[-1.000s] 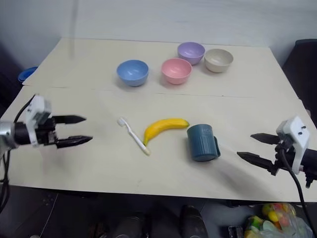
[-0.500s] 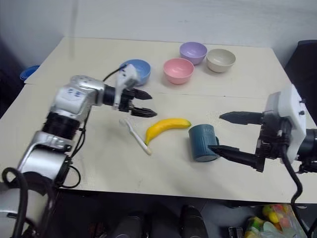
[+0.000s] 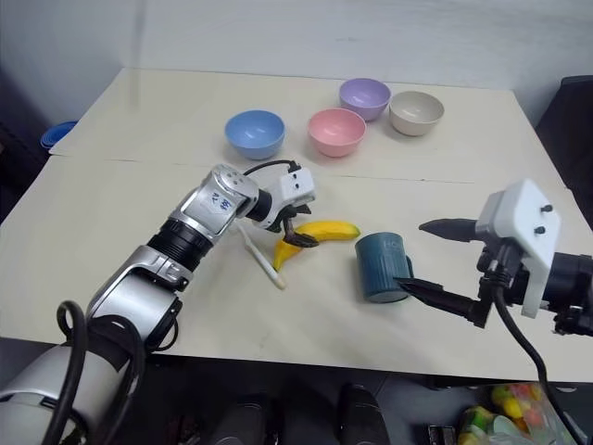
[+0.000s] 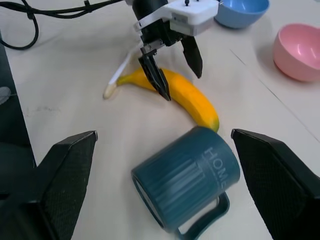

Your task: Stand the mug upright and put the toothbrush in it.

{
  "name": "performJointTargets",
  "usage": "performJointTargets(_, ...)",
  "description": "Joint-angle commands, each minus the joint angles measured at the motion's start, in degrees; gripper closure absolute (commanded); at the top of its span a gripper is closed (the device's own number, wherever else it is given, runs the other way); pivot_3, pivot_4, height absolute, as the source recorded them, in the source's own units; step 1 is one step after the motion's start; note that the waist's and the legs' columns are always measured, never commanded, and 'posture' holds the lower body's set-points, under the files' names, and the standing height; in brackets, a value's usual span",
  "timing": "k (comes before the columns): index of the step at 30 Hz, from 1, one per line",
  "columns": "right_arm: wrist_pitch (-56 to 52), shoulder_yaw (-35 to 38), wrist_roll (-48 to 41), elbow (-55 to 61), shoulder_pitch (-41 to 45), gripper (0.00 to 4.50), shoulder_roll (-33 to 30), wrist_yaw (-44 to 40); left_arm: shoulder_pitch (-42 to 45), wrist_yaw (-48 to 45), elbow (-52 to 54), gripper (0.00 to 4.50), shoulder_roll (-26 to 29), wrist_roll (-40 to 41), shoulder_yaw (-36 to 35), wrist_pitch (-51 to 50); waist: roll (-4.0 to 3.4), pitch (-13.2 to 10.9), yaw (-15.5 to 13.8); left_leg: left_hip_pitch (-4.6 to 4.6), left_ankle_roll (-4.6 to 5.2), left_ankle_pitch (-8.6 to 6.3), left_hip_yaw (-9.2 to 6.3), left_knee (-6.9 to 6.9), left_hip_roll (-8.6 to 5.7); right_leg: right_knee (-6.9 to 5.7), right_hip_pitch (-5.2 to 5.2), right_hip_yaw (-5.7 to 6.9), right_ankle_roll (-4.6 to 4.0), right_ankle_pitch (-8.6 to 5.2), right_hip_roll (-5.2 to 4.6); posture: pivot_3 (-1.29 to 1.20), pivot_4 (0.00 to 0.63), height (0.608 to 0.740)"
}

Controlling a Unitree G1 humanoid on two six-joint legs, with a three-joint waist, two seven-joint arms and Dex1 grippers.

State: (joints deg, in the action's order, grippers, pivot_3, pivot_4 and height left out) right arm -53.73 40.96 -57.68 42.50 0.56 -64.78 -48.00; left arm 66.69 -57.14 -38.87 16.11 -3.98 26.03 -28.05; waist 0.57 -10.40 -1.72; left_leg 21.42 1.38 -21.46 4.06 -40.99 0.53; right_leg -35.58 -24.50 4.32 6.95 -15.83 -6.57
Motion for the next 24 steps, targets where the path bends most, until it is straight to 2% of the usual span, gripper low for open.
performJointTargets(1, 1.6, 2.2, 0.7, 0.6, -0.5, 0.00, 0.4, -0.2, -1.2, -0.4, 1.6, 0.58, -0.7, -1.5, 0.6, 0.6, 0.00, 0.0, 0.0, 0.00, 0.00, 0.00, 0.00, -0.01, 0.00, 0.00, 0.00, 0.00, 0.00, 0.00, 0.00, 0.00, 0.150, 0.740)
performJointTargets(8, 3.2, 1.4, 2.2, -0.5, -1.3, 0.00, 0.6, -0.5, -2.7, -0.5, 2.9, 2.63, -0.2, -2.6, -0.3, -1.3, 0.00, 0.0, 0.0, 0.00, 0.00, 0.00, -0.02, -0.05, 0.00, -0.02, 0.02, 0.00, 0.01, 0.01, -0.01, 0.00, 0.150, 0.740)
performJointTargets(9, 3.5, 1.1, 2.6, -0.8, -1.4, 0.00, 0.7, -0.6, -2.9, -0.4, 3.1, 2.74, 0.0, -2.8, -0.4, -1.3, 0.00, 0.0, 0.0, 0.00, 0.00, 0.00, -0.02, -0.05, 0.00, -0.02, 0.02, 0.00, 0.01, 0.01, -0.01, 0.00, 0.150, 0.740)
performJointTargets(12, 4.9, -0.6, 4.2, -2.0, -1.3, 0.00, 0.9, -0.8, -3.5, 1.0, 4.5, 2.74, 0.6, -2.3, -2.3, -2.8, 0.00, 0.0, 0.1, -0.01, 0.00, 0.00, -0.03, -0.04, 0.01, -0.02, 0.02, 0.00, 0.01, 0.01, 0.00, 0.00, 0.150, 0.740)
performJointTargets(17, 6.7, -4.3, 5.3, -3.2, 0.1, 0.00, 1.3, -0.2, -1.4, 9.2, 7.2, 2.74, 2.1, 2.8, -14.9, -10.9, 0.01, 0.0, 0.2, -0.01, 0.00, 0.00, -0.05, -0.05, 0.06, -0.05, 0.01, 0.00, 0.01, 0.01, 0.00, 0.00, 0.150, 0.740)
performJointTargets(19, 7.9, -7.2, 6.6, -4.2, 0.9, 0.00, 1.5, -0.5, -1.4, 13.2, 12.1, 2.74, 7.2, 4.7, -23.0, -18.2, 0.02, 0.0, 0.5, 0.00, 0.00, 0.00, -0.06, -0.05, 0.13, -0.06, -0.01, 0.00, 0.01, 0.01, 0.00, 0.00, 0.150, 0.740)
performJointTargets(21, 8.9, -9.7, 7.6, -5.3, 1.9, 0.00, 1.5, -1.0, -3.7, 15.8, 17.7, 2.74, 12.3, 5.4, -27.9, -24.7, 0.06, 0.0, 1.3, 0.00, 0.00, 0.00, -0.03, -0.02, 0.15, -0.07, -0.07, -0.02, 0.01, 0.01, 0.03, 0.00, 0.150, 0.740)
performJointTargets(24, 10.6, -14.3, 7.5, -6.9, 5.8, 0.00, 1.6, -2.5, -14.9, 19.7, 26.6, 2.74, 23.4, 3.4, -34.8, -31.7, -0.12, 0.1, 2.1, -0.28, -0.06, -0.01, -0.20, 0.22, 0.22, -0.07, -0.08, -0.12, -0.01, -0.01, 0.05, 0.00, 0.150, 0.740)
